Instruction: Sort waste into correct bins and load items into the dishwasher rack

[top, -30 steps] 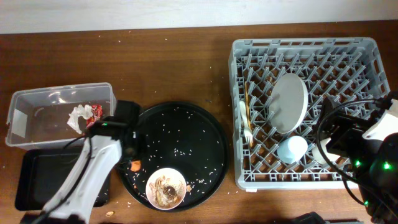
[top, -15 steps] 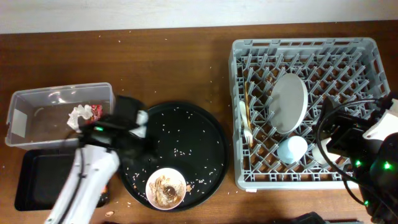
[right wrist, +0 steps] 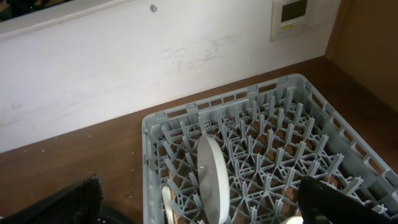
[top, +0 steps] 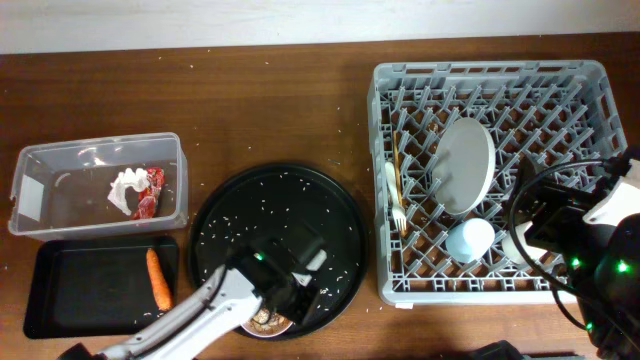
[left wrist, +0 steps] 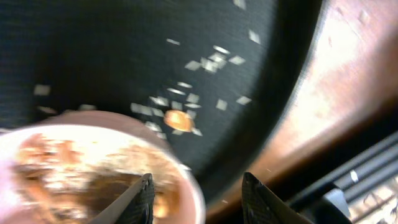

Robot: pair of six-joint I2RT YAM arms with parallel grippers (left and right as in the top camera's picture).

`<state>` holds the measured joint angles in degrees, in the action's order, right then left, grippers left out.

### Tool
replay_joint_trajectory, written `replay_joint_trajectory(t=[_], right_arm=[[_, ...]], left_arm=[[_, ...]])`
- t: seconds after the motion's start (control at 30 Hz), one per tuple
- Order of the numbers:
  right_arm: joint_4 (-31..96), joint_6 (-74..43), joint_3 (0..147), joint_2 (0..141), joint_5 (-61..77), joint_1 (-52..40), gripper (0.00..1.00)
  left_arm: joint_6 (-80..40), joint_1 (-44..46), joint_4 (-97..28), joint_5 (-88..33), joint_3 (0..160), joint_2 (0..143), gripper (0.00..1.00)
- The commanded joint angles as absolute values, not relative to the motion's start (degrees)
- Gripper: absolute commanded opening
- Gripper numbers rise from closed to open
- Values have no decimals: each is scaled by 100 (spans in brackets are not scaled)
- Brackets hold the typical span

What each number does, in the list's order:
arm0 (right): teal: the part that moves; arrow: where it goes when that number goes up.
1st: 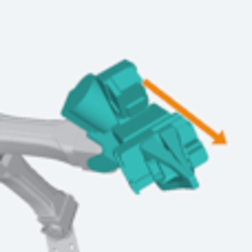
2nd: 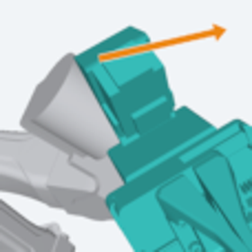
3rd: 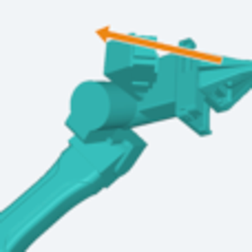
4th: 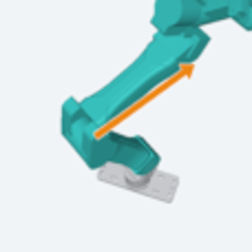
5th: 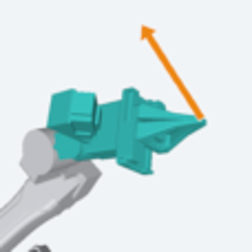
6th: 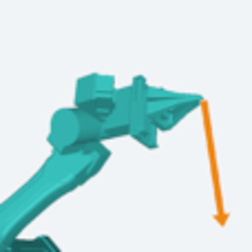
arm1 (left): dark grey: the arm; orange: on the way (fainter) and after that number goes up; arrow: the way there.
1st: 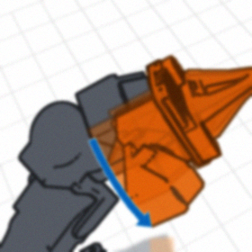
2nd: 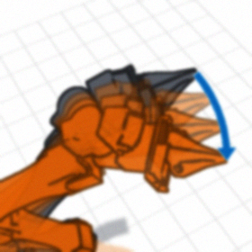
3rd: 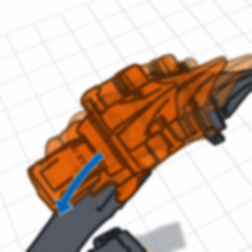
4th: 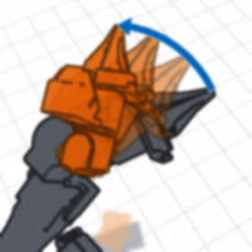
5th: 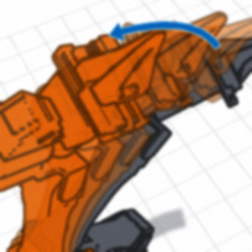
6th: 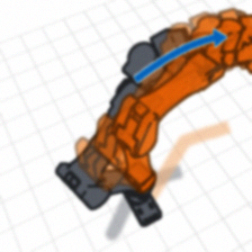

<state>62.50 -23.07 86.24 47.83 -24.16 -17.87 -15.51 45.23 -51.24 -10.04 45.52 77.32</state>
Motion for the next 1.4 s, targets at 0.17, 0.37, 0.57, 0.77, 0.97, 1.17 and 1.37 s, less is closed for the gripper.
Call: replay_joint_trajectory(t=[0.17,0.37,0.57,0.77,0.97,1.17,1.37], right_arm=[[6237,-2272,8646,4764,-2467,-1756,99],[6237,-2272,8646,4764,-2467,-1756,99],[6237,-2272,8646,4764,-2467,-1756,99],[6237,-2272,8646,4764,-2467,-1756,99],[6237,-2272,8646,4764,-2467,-1756,99],[6237,-2272,8646,4764,-2467,-1756,99],[6237,-2272,8646,4764,-2467,-1756,99]], left_arm=[[-2613,5533,-5098,-642,4493,8772,22],[-2912,5461,-5124,3,4746,8696,0],[-2344,2414,-6324,-370,5723,6202,0],[657,-3389,-6882,-3507,5459,5876,0],[3623,-6075,-6580,-7308,4368,7190,0],[4753,-6622,-6718,-8189,3776,7542,0],[4613,-6626,-6707,-8833,3776,7542,0]])
